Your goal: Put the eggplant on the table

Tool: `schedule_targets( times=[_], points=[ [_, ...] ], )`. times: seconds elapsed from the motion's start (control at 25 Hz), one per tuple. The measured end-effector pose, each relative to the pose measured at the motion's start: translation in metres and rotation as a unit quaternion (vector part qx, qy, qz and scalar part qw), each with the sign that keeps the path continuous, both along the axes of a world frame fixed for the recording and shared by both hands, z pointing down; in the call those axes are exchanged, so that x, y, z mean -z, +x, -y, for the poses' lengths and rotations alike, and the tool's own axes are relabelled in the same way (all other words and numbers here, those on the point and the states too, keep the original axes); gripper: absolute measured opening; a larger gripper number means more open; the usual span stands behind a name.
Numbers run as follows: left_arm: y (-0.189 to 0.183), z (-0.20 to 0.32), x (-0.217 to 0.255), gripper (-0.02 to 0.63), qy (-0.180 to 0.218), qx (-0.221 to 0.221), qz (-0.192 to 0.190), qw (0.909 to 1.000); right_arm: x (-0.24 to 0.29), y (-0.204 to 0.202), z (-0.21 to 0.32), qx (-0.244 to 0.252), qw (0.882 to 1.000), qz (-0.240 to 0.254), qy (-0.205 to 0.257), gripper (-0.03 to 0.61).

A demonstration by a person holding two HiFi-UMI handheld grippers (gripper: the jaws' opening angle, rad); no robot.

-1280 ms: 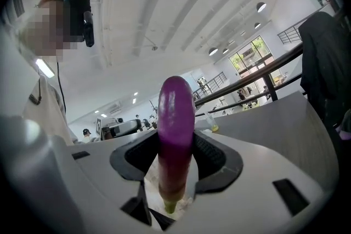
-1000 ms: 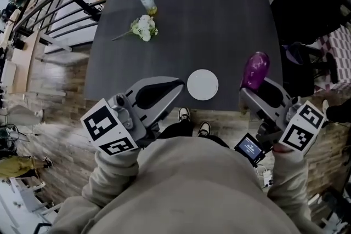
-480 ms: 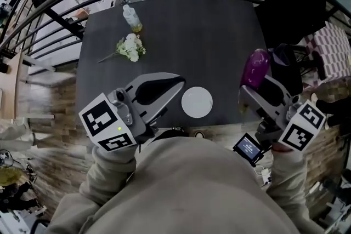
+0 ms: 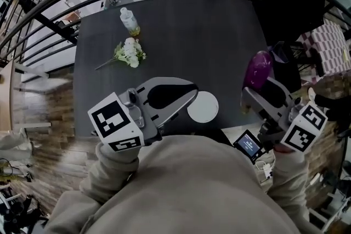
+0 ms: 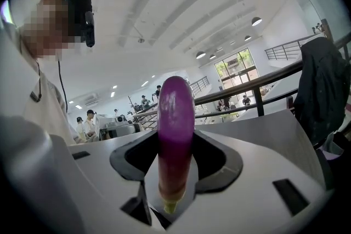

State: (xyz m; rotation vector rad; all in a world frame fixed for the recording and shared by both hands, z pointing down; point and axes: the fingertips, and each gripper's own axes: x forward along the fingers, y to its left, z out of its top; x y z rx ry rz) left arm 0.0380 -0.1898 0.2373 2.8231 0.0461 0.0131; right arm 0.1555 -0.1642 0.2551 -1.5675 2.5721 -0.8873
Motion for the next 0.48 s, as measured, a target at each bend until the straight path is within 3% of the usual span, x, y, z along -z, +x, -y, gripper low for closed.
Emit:
schedule_targets(
  times=[0.48],
  points=[
    [-0.011, 0.040, 0.002, 0.005, -0.011, 0.053, -0.010, 0.9985, 0.002, -0.018, 0.053, 0.056, 0.998, -0.004, -0.004, 0.207]
  ],
)
